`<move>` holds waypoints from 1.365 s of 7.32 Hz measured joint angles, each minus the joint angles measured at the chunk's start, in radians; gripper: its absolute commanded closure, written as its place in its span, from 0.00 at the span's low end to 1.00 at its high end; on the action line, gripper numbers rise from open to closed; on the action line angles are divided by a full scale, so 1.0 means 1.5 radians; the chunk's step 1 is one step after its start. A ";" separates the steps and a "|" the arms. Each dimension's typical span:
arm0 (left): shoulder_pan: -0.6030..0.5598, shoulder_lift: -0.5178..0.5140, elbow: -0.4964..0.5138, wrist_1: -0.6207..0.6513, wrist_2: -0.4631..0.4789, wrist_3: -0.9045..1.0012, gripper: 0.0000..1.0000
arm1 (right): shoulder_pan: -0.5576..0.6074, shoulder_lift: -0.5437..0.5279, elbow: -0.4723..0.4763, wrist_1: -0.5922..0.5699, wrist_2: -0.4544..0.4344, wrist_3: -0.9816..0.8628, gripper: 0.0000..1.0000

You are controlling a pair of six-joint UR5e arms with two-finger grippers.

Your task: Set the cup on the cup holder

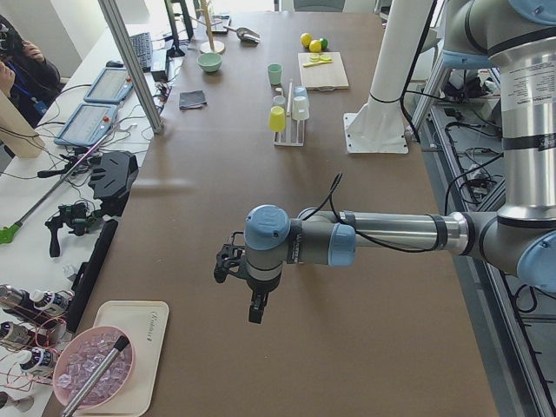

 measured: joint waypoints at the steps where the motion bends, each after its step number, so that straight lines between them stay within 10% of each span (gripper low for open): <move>1: 0.014 -0.001 0.003 0.000 0.018 0.000 0.01 | 0.000 -0.001 -0.001 0.000 0.000 0.000 0.00; 10: 0.139 -0.016 -0.101 -0.068 0.341 0.086 0.01 | 0.000 0.000 0.001 0.001 0.008 0.000 0.00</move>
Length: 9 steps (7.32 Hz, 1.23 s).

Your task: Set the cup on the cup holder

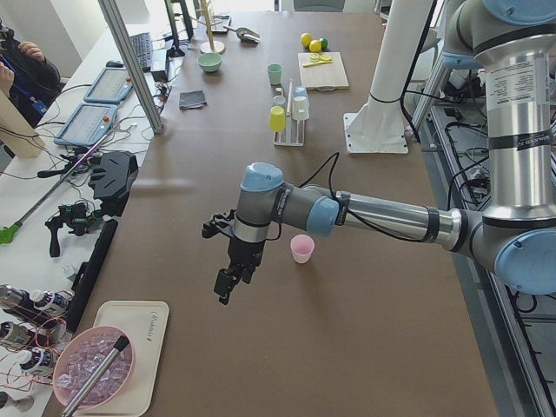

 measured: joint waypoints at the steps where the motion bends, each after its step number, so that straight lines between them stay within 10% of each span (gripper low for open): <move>1: 0.021 -0.001 -0.008 -0.001 0.027 0.001 0.01 | 0.000 0.002 0.001 0.000 0.006 0.000 0.00; 4: 0.074 -0.023 -0.034 0.015 0.054 0.031 0.02 | 0.000 0.001 -0.007 0.001 0.025 -0.001 0.00; 9: 0.214 -0.128 -0.099 0.273 0.123 0.121 0.02 | 0.001 0.002 -0.009 0.001 0.024 -0.004 0.00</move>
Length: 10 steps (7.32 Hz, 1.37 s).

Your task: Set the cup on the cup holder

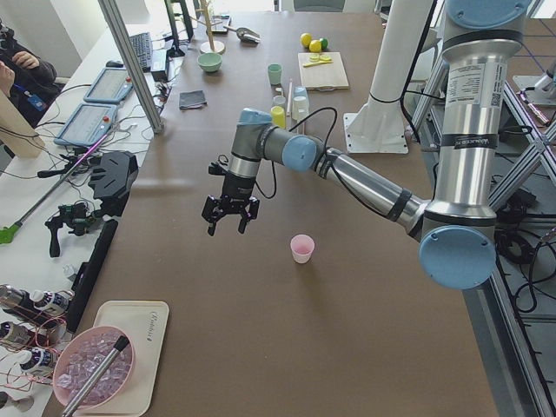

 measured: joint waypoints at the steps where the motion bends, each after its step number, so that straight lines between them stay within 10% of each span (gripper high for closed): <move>1: 0.044 -0.009 -0.003 0.053 0.022 0.003 0.02 | 0.000 0.000 0.001 0.000 -0.002 -0.001 0.00; 5: 0.203 -0.122 0.023 0.330 0.041 0.004 0.02 | -0.001 0.002 0.002 -0.001 -0.046 -0.001 0.00; 10: 0.365 -0.155 0.124 0.389 0.065 0.004 0.02 | -0.017 0.032 0.025 -0.008 -0.080 0.003 0.00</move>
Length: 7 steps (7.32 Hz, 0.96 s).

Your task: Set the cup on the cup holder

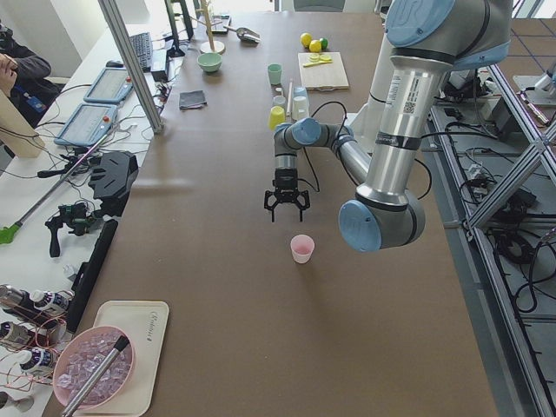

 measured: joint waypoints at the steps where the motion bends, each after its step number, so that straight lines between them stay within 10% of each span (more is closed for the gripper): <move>1: 0.021 0.001 0.021 0.000 0.001 0.000 0.02 | -0.005 0.001 0.010 -0.001 -0.004 0.002 0.00; 7: 0.081 0.043 0.039 0.000 0.001 -0.010 0.02 | -0.058 0.017 0.066 -0.015 0.014 0.007 0.00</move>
